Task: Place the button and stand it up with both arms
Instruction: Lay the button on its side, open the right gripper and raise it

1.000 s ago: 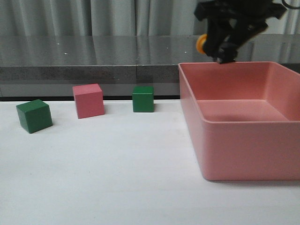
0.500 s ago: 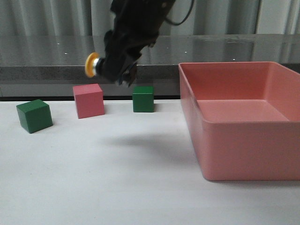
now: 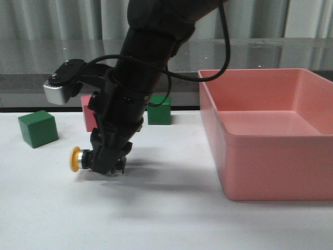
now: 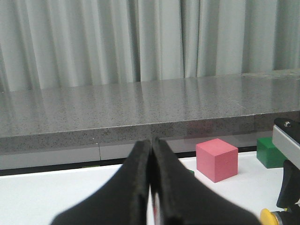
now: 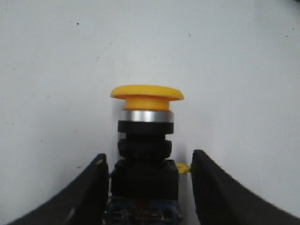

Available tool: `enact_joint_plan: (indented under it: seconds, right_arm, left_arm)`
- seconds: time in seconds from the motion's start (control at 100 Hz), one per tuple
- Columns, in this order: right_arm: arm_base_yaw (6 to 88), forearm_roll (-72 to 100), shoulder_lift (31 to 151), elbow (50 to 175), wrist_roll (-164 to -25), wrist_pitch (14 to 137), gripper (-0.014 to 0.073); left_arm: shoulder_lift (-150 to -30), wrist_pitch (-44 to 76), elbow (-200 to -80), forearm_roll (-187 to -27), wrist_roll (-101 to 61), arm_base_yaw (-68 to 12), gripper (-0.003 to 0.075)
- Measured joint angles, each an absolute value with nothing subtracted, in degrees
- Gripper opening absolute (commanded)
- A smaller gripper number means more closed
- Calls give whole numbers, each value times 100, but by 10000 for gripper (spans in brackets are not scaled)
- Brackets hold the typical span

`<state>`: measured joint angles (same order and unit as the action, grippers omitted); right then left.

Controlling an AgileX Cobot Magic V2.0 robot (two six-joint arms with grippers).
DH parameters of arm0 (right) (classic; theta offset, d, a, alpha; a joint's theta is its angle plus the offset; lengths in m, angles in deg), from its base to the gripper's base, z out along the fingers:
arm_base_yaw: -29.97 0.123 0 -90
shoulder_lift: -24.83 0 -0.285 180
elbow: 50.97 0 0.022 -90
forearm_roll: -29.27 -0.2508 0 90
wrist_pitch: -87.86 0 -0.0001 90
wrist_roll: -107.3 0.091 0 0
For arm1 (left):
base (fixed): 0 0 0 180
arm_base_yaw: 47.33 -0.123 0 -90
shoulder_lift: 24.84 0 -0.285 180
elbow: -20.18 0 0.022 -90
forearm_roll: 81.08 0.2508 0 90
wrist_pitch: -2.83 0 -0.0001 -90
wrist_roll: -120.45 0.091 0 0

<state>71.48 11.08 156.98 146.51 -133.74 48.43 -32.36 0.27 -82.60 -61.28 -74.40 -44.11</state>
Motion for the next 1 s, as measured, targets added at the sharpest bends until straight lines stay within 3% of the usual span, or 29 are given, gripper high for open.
enact_joint_plan:
  seconds: [0.25,0.37,0.62,0.88,1.0]
  right_arm:
    - [7148,1074,15698,14709,-13383,4869,491]
    - [7148,1064,15698,14720,-13383,4879,573]
    - [7148,1055,15632,14720,-13307,4821,532]
    - [7031,1055,14710,14720,-12793,4258,154]
    - [6762,1055,14172,14720,-12538,3875,62]
  left_arm:
    - [-3236,27,-8260,-6128,-7440,-4411,-20]
    - [-3236,27,-8260,-6128,-7440,-4411,-20]
    - [-3236,27,-8260,-6128,-7440,-4411,-20]
    - [-3236,27,-8260,-6128,-7440,-4411,-20]
    - [-3236,27,-8260,-6128,-7440,-4411,-20]
